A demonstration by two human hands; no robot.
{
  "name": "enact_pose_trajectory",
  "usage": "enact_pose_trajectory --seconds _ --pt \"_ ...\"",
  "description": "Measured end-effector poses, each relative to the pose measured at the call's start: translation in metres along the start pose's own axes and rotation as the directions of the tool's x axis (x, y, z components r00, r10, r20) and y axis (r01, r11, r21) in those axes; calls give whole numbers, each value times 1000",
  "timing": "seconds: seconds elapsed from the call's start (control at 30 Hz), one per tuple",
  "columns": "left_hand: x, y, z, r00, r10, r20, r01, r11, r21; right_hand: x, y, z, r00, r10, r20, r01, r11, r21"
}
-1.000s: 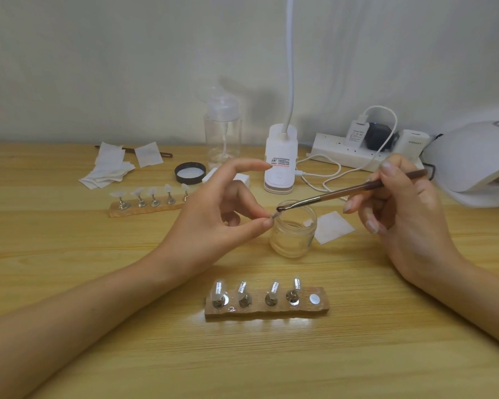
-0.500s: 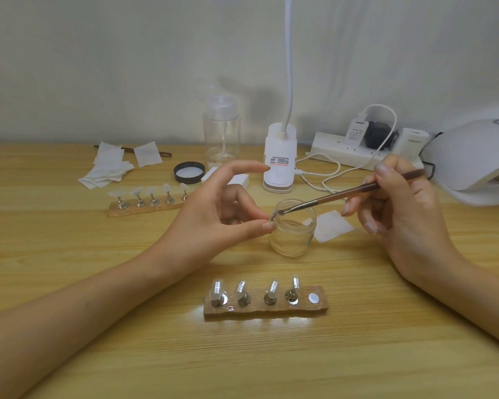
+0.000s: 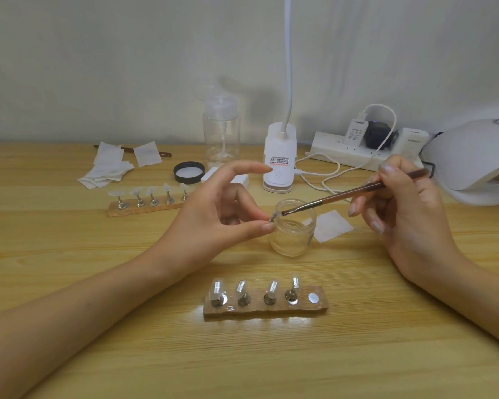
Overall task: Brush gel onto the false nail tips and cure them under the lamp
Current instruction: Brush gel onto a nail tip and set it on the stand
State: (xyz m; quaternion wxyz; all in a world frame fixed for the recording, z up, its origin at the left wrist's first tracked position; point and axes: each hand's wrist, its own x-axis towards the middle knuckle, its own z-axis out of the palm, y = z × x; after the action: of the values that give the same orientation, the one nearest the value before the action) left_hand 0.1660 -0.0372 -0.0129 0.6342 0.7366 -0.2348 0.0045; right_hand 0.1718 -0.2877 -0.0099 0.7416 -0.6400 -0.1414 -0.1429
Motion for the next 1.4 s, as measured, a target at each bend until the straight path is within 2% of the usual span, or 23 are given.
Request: enact_pose_trajectory --seconds 0.17,0.37,0.53,0.67,0.77,0.97,1.1,1.2,1.4 --pt "1 -2 0 1000 26 3 -26 999 26 0 0 1 998 -19 61 20 1000 -4" --pt "1 -1 0 999 36 -2 -36 998 42 0 0 0 1000 -4 3 4 1000 -12" --pt "1 -1 0 999 34 -6 -33 998 47 0 -1 1 997 -29 68 29 1000 5" --pt "1 -2 0 999 32 -2 -32 999 31 -1 0 1 1000 9 23 -8 999 -39" --pt "1 -3 0 999 36 0 -36 999 27 0 -2 1 1000 -6 -1 6 1000 -10" --pt "0 -2 1 999 33 -5 -33 999 19 -2 -2 2 998 -27 63 27 1000 -6" --pt "1 -2 0 1000 30 -2 -30 999 27 -1 -1 1 1000 -1 19 2 1000 -29" --pt "0 -2 0 999 34 -4 -33 998 46 -1 -2 1 1000 -17 5 17 1000 16" --pt "0 -1 0 999 39 -9 -38 998 59 -2 -2 3 997 -37 69 39 999 -33"
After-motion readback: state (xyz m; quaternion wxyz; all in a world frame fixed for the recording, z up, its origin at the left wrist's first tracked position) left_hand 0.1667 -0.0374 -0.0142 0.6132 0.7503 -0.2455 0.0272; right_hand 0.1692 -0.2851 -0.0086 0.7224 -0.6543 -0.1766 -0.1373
